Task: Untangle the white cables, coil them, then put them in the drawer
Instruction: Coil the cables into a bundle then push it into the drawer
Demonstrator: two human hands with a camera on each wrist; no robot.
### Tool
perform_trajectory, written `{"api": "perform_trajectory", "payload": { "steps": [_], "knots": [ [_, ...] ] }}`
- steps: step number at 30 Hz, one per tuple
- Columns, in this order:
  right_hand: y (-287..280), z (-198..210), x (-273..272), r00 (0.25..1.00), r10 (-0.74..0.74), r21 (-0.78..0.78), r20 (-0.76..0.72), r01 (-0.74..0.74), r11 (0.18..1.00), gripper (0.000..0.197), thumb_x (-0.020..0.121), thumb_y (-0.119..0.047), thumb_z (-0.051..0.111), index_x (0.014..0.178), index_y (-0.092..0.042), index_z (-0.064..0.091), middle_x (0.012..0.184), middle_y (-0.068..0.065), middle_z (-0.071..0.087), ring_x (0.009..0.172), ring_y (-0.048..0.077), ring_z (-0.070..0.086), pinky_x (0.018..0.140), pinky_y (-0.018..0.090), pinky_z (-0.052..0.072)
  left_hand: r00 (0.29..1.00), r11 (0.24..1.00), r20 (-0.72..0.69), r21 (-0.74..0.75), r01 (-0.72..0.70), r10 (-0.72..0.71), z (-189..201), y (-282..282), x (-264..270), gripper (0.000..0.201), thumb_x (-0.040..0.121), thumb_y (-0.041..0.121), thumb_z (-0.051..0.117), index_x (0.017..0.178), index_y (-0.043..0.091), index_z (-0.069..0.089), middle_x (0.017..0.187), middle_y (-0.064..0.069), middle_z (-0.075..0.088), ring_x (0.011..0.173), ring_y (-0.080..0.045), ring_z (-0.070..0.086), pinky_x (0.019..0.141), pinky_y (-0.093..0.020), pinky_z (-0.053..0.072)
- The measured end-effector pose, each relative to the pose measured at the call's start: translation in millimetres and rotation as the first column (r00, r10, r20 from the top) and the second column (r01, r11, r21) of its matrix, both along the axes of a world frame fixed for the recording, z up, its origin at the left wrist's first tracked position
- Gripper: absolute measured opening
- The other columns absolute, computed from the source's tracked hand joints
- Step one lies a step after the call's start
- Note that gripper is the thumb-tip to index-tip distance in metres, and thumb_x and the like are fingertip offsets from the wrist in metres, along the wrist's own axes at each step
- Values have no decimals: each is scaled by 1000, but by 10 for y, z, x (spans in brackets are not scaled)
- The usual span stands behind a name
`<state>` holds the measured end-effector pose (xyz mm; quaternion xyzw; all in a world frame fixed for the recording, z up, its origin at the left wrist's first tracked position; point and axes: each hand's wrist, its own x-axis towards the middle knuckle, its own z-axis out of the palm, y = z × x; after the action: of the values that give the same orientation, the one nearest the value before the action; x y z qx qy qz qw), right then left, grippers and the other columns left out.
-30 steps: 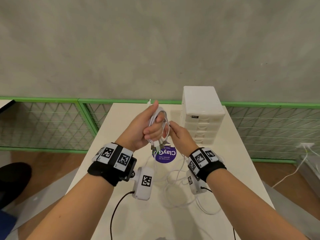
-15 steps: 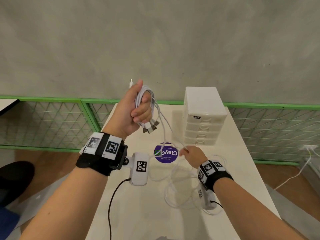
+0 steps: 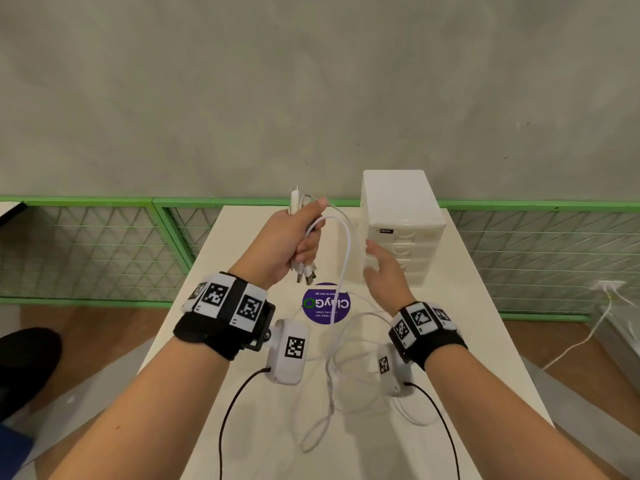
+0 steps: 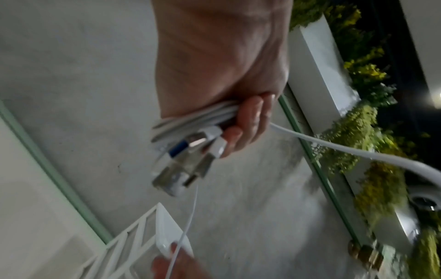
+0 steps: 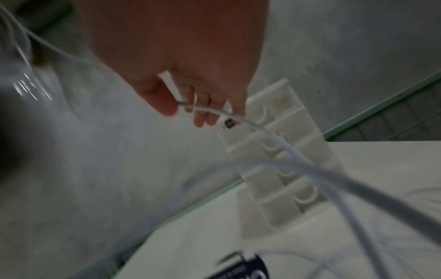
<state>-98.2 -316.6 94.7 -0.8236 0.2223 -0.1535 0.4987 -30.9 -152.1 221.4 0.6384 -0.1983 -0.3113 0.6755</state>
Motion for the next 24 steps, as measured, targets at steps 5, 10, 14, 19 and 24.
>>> {"api": "perform_trajectory", "payload": {
  "steps": [5,10,14,19,24],
  "knots": [
    [281,552,-19,926,16,301,378,-139,943,38,98,-26,40,133,-19,50,132,-1,54,122,4,48,101,12,36,955,930,245,285,-234,165,-111,-47,100,39,93,36,55,64,13,43,39,2,35,29,-13,28,37,-19,24],
    [474,650,4,888,209,245,410,-328,912,26,93,-27,53,117,-17,59,92,1,66,79,11,62,74,17,48,914,873,307,327,-363,265,-229,0,268,37,92,35,56,67,11,44,41,0,38,25,-11,29,33,-16,23],
    [445,396,32,910,256,242,325,-342,908,24,96,-9,48,108,-22,64,54,-8,54,46,10,48,54,20,45,915,851,329,387,-355,232,-218,74,309,38,94,39,53,74,8,51,44,-3,41,24,-10,30,32,-14,23],
    [335,339,140,925,189,42,329,-214,976,40,97,-6,43,124,-33,55,74,-8,51,70,-3,46,75,7,38,946,772,147,621,140,-290,-226,96,111,63,92,65,31,76,9,56,40,5,33,33,-11,28,37,-15,23],
    [378,230,246,887,249,-223,388,-172,959,50,87,1,43,109,-40,63,91,-7,39,91,15,44,87,19,38,864,744,12,514,426,-503,-223,74,8,60,91,64,35,74,9,53,39,4,27,35,-12,21,46,-25,19]
  ]
}}
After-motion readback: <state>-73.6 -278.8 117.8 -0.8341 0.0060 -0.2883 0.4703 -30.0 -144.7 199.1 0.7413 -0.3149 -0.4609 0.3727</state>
